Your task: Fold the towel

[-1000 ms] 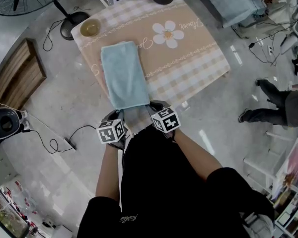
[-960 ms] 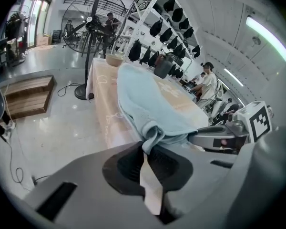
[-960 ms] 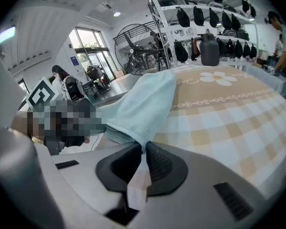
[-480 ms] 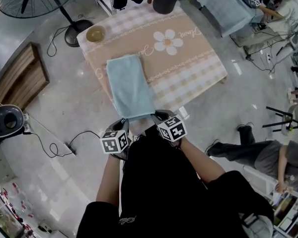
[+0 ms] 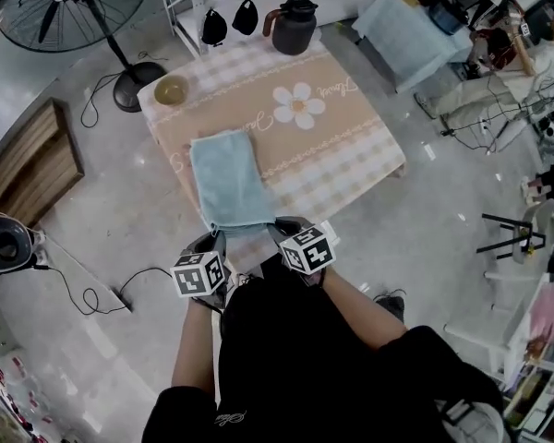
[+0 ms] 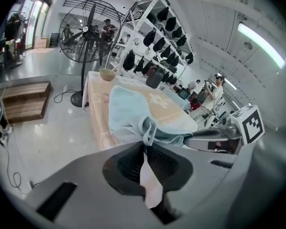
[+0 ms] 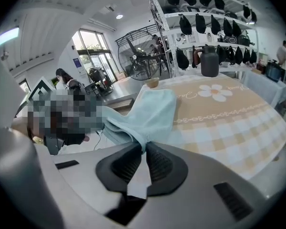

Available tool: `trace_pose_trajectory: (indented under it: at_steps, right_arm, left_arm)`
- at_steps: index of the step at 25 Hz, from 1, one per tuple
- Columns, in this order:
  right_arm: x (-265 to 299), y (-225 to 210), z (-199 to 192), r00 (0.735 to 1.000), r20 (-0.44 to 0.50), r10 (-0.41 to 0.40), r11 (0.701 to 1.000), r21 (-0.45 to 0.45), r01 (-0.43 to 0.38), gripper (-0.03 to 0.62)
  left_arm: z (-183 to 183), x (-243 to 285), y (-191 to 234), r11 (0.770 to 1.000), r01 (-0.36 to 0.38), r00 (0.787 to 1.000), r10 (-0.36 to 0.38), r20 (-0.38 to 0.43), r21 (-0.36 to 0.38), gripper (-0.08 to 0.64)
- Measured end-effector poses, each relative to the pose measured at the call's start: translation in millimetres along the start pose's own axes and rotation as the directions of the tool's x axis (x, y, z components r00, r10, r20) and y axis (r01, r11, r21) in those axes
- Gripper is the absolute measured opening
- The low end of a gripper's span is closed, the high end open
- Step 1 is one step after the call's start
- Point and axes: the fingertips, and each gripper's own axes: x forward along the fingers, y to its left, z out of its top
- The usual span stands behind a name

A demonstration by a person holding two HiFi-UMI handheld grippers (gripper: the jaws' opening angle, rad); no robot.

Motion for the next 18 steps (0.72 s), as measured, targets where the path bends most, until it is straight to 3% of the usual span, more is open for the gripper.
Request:
trace_pose_trajectory:
  at_steps: [11, 18]
  right_arm:
    - [20.0, -33.2, 97.3, 0.998, 0.004, 0.056, 0.997, -0.046, -0.055, 0.035]
    - [59.1, -59.9, 145.0, 0.994, -0.043, 0.098, 0.994, -0.046, -0.1, 0.035]
  left_arm:
    - [92.1, 23.0, 15.6, 0.998, -0.027, 0.997, 0.032, 0.071, -0.062, 0.026]
    - [136.7, 55.3, 42.8, 0.993, -0.07, 0.996, 0.075, 0.049, -0.1, 0.026]
